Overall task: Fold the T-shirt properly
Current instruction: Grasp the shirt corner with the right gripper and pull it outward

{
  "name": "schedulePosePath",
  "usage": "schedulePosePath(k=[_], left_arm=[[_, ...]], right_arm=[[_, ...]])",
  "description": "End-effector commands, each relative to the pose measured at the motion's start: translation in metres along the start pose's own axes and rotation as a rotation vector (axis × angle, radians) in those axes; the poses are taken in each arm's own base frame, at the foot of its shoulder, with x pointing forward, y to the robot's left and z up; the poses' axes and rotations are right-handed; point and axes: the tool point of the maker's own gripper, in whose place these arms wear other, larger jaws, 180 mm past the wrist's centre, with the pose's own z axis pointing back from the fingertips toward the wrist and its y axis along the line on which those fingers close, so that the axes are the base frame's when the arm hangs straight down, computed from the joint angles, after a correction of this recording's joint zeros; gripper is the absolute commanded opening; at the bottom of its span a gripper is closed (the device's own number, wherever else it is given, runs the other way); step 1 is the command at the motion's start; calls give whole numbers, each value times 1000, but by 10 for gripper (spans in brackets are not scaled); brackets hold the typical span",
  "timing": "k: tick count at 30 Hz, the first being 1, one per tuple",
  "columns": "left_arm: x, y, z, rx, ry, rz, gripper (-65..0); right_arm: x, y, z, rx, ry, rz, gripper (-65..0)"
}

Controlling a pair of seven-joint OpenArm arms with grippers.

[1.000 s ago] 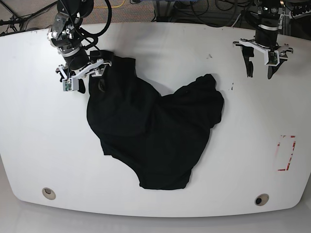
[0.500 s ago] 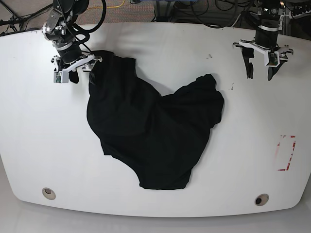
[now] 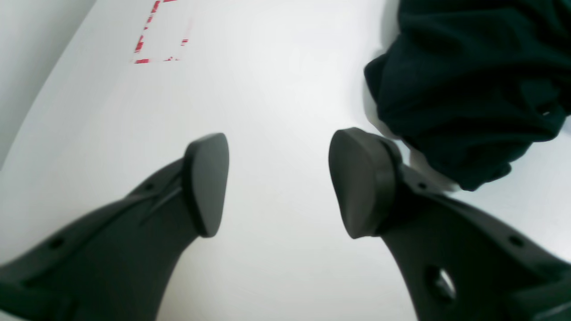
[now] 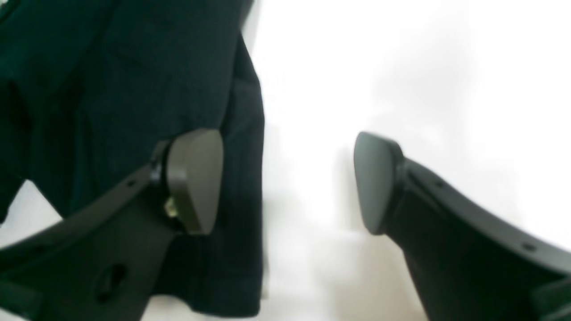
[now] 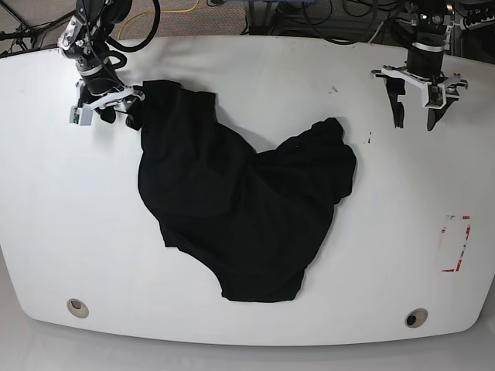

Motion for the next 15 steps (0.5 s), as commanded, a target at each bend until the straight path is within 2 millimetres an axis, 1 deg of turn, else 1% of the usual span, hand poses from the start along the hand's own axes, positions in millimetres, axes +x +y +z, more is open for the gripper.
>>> schedulePosePath(k=[1,4,6,12,15], left_arm=[[14,1,1,2,-47,-11,-291],[13,1,1,1,-45,-11,-292],[11,2,2,4,-38,-11,-289],[9,1,2,2,-34,-12,-289],[10,2,1,4,-36,-11,-288]], right_arm=[[12,-2,-1,2,-33,13,-222],[5,-5,-2,-1,-15,2,-233],[-10,-4,-3,5,11,-32,-257],[-22,-2,-2,7,33,-55,-280],[-28,2,-4,16,44,-71,-275]])
